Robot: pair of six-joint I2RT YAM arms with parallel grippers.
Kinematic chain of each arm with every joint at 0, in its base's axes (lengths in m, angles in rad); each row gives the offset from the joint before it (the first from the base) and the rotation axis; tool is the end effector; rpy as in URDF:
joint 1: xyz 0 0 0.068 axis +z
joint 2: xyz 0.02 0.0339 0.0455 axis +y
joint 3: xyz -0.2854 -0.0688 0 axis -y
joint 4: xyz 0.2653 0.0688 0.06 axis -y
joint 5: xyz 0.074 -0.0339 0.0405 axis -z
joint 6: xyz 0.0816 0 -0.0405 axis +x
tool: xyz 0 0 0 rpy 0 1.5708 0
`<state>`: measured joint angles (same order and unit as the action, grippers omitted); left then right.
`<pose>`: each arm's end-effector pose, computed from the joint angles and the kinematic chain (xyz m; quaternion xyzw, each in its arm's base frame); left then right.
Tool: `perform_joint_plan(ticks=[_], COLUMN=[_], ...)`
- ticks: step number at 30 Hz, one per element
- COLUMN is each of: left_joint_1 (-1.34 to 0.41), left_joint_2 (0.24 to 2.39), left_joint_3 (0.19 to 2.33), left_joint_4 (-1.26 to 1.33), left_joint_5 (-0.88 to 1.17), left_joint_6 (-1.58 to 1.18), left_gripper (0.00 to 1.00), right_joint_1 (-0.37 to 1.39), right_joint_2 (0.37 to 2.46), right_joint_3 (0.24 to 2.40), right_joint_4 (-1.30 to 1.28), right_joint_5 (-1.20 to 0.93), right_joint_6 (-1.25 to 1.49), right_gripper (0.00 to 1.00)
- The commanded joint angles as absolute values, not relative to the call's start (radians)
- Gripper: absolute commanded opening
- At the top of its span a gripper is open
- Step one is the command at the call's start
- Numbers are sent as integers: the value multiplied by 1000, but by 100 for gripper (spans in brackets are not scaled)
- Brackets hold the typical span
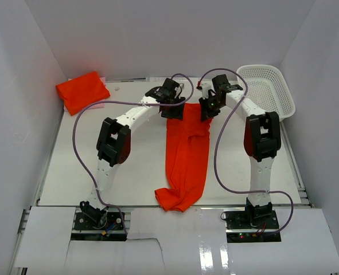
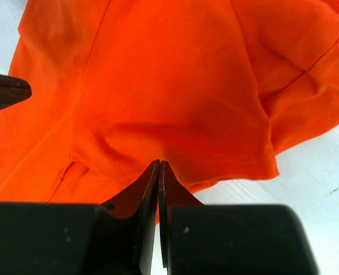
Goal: Fold and stack the t-shirts
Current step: Rotate the tshirt 90 degrees
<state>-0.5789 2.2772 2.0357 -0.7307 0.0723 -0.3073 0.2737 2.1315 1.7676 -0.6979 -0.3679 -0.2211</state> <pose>0.4695 -0.3139 0.1970 0.1398 0.9447 -0.1575 0.2514 0.4871 0.1672 0.1857 -0.2776 0.9112 0.1835 0.2428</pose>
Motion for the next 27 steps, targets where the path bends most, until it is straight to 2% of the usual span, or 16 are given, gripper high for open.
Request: perform_joint_plan(ticks=[1, 16, 27], left_joint_1=[-577, -575, -532], left_joint_2=[2260, 2373, 2464], left_joint_3=[2010, 2005, 2045], left_joint_4=[-674, -629, -623], left_joint_5=[91, 112, 54], left_joint_6=[-261, -229, -259], left_gripper=[63, 61, 61], right_joint_1=[259, 229, 225], right_joint_2=[2151, 2236, 2359], right_joint_3=[1839, 1845, 1985], right_joint_4=[-675, -676, -681], right_joint_5=[-390, -330, -291], right_joint_6=[-236, -238, -233], right_gripper=[8, 8, 8])
